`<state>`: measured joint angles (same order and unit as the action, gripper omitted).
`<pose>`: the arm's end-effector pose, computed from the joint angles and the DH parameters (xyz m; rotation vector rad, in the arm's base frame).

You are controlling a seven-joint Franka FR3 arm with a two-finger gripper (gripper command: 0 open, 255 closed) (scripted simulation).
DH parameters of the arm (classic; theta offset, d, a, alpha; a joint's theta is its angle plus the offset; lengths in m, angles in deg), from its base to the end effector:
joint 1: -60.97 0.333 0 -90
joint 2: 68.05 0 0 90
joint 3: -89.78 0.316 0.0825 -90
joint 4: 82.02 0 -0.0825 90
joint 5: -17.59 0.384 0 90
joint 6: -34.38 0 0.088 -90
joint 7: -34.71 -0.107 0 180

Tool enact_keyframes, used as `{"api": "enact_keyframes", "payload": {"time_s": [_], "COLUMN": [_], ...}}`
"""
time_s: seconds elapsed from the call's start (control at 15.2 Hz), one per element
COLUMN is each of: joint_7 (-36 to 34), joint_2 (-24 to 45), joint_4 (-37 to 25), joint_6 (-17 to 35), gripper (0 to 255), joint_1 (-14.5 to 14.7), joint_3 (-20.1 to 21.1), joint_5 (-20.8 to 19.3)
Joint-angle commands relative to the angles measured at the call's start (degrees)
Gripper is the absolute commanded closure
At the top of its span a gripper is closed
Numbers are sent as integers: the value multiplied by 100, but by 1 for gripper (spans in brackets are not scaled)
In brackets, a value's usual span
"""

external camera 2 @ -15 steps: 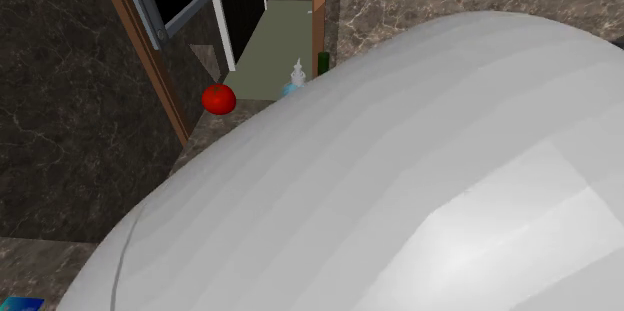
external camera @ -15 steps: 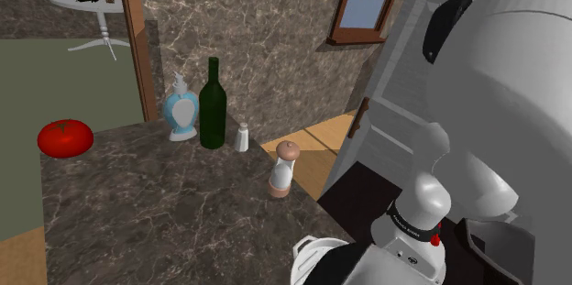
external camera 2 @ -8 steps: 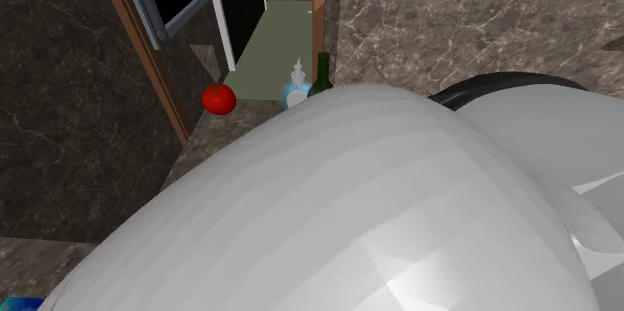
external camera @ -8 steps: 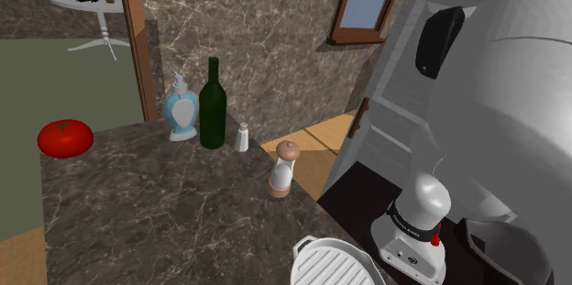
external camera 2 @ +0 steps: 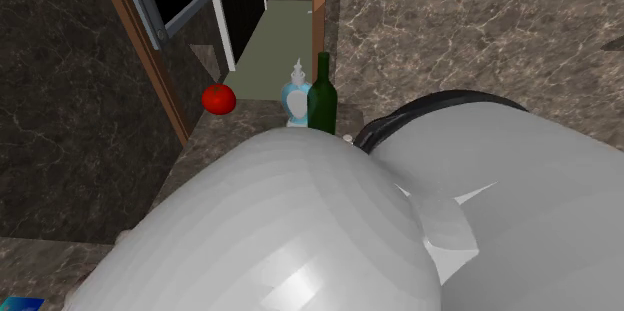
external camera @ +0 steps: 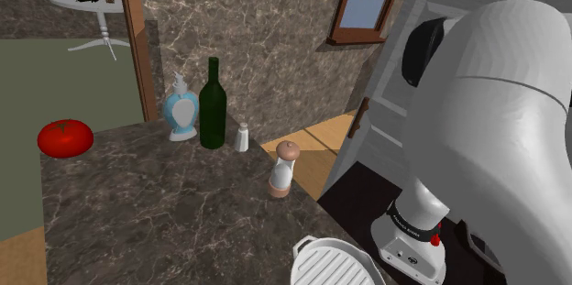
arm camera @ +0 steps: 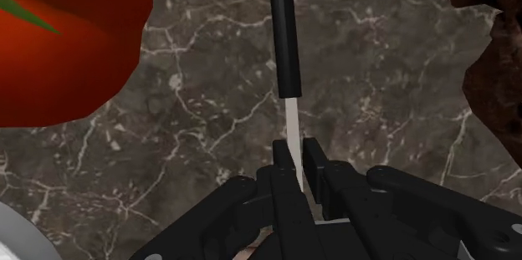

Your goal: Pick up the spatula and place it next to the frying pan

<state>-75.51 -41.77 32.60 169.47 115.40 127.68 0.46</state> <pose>-0.0061 0.6050 0.2725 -3.1269 0.2372 0.1041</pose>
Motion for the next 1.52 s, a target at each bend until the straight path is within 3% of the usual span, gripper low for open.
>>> {"api": "enact_keyframes", "payload": {"time_s": [0.0, 0.26, 0.79, 0.86, 1.19, 1.45], "joint_7": [-63, -184, -185, -192, -185, 90], "joint_2": [108, 373, 374, 381, 374, -156], "joint_4": [3, 16, 16, 2, 16, -30], "joint_6": [98, 349, 348, 340, 348, -165], "gripper": [255, 255, 255, 0, 0, 0], "joint_1": [62, 189, 188, 198, 188, -99], "joint_3": [-62, -228, -227, -227, -227, 102], "joint_5": [-88, -298, -300, -302, -300, 124]}}
